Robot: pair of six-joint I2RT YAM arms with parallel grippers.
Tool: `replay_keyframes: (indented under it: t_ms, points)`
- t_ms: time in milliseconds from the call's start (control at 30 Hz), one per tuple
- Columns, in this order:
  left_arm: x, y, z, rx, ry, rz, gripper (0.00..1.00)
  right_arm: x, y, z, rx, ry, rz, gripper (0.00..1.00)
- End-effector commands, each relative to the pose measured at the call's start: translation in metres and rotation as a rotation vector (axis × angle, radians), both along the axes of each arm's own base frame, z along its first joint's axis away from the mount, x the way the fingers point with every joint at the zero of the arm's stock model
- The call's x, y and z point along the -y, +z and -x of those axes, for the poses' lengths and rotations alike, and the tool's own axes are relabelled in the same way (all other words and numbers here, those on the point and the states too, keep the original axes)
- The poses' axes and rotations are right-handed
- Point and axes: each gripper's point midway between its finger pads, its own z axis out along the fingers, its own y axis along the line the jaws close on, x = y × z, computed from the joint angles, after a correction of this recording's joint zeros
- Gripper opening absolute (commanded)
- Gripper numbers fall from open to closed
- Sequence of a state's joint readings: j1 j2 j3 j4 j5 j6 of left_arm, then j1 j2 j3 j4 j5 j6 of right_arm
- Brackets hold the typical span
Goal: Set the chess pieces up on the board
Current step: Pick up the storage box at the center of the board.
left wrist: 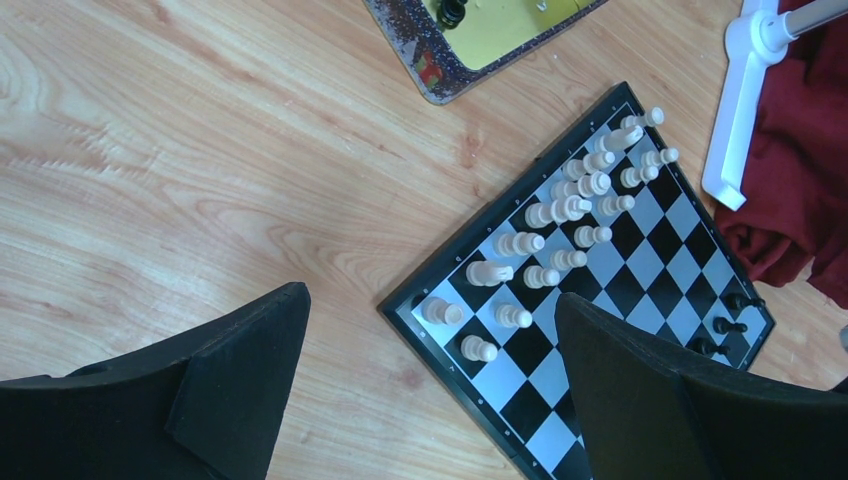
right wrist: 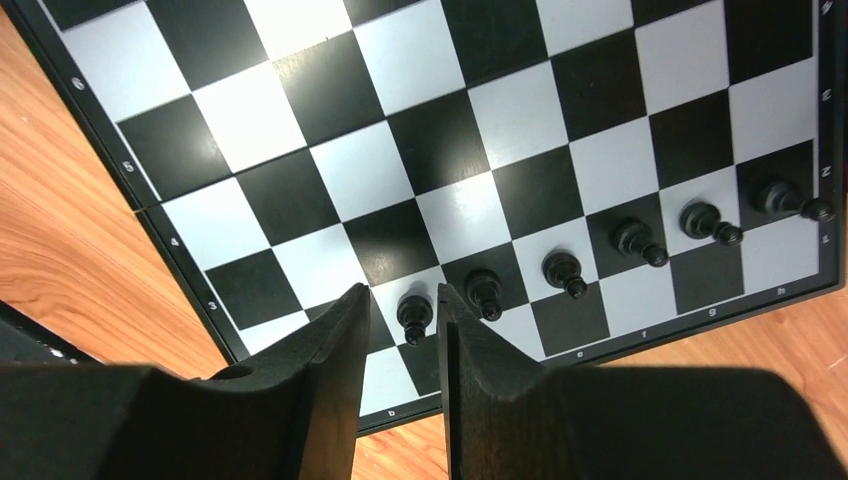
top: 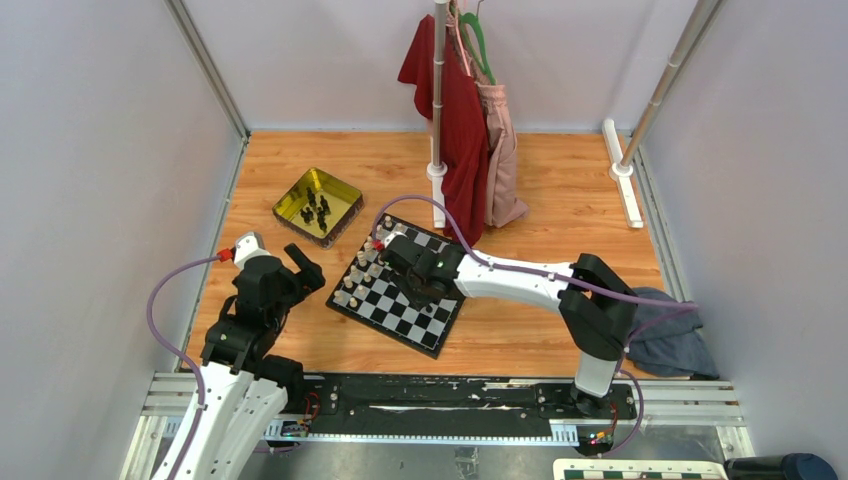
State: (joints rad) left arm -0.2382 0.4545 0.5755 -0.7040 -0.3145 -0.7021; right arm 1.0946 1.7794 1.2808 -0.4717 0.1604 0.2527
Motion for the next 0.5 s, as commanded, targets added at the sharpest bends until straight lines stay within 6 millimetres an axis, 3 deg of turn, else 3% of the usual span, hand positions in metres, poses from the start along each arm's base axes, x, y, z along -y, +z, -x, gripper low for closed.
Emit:
replay_keyframes:
  t_ms: [0,233,467]
  points:
    - [-0.001,0.000,-0.001,0.008,0.005,-0.008,1.00,-0.006,0.027,0.000,0.038,0.034,-0.014,0.36]
    - [-0.005,0.002,-0.008,0.007,0.065,0.012,1.00,-0.013,0.045,-0.008,0.079,0.046,-0.032,0.36]
    - [0.000,0.004,-0.037,-0.053,0.116,0.025,1.00,-0.016,0.058,-0.019,0.111,0.061,-0.040,0.36]
